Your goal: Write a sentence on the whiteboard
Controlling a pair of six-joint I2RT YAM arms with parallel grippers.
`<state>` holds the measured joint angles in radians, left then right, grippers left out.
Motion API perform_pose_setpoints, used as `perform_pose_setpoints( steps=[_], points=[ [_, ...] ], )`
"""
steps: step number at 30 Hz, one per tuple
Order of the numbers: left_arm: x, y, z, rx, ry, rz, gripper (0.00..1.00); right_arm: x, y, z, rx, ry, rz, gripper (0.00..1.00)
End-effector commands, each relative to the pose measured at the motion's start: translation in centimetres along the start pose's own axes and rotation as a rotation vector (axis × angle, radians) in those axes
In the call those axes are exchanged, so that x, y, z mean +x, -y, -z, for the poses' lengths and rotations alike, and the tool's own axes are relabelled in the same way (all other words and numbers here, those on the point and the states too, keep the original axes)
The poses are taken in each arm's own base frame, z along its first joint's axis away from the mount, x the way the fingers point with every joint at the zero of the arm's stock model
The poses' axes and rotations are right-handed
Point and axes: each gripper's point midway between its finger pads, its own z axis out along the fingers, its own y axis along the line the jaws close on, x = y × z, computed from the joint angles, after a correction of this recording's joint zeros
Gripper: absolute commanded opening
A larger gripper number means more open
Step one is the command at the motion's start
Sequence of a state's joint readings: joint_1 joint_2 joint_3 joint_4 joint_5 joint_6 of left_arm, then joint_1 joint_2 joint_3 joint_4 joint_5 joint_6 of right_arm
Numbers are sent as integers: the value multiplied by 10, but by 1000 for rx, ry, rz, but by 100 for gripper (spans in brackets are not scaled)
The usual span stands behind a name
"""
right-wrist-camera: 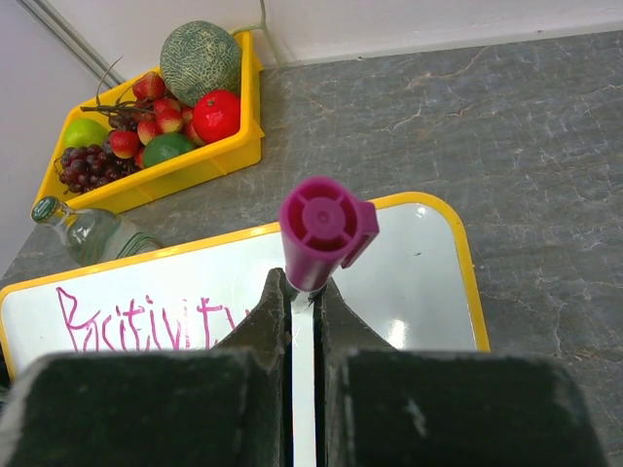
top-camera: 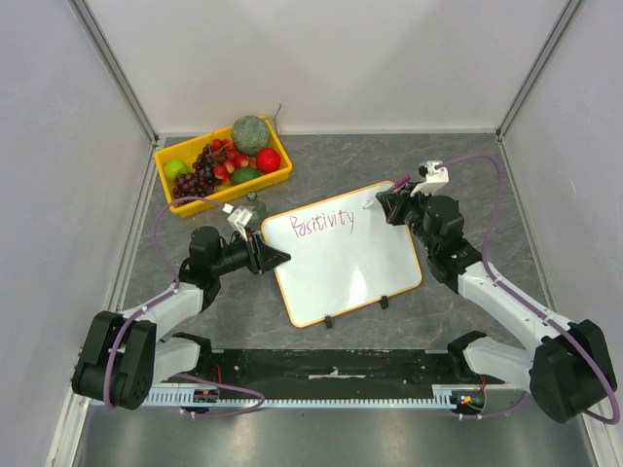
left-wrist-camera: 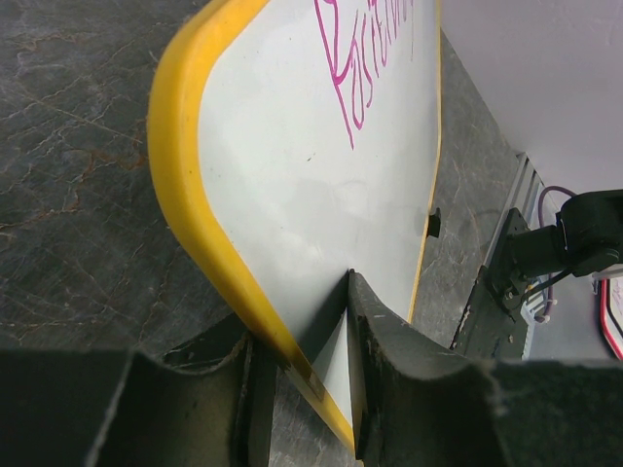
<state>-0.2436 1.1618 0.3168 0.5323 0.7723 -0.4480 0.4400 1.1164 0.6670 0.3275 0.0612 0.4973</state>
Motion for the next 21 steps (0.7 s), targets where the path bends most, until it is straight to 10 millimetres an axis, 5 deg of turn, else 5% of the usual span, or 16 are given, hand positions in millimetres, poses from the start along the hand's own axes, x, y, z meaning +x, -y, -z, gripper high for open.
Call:
perform_pose_setpoints(
  steps=[1,8,16,21],
  points=[
    [7,-4,-2,-4,-30,-54,2,7,8,6,19,-3,6,0],
    [8,-4,-2,-5,-32,-53,2,10,6,15,3,-7,0,0],
    [8,-4,-3,-4,-34,-51,2,-42,-17,18,-51,97,-21,0],
    [7,-4,-2,-4,-30,-54,2,-56,-20,11,-42,124,-25,0]
  ],
)
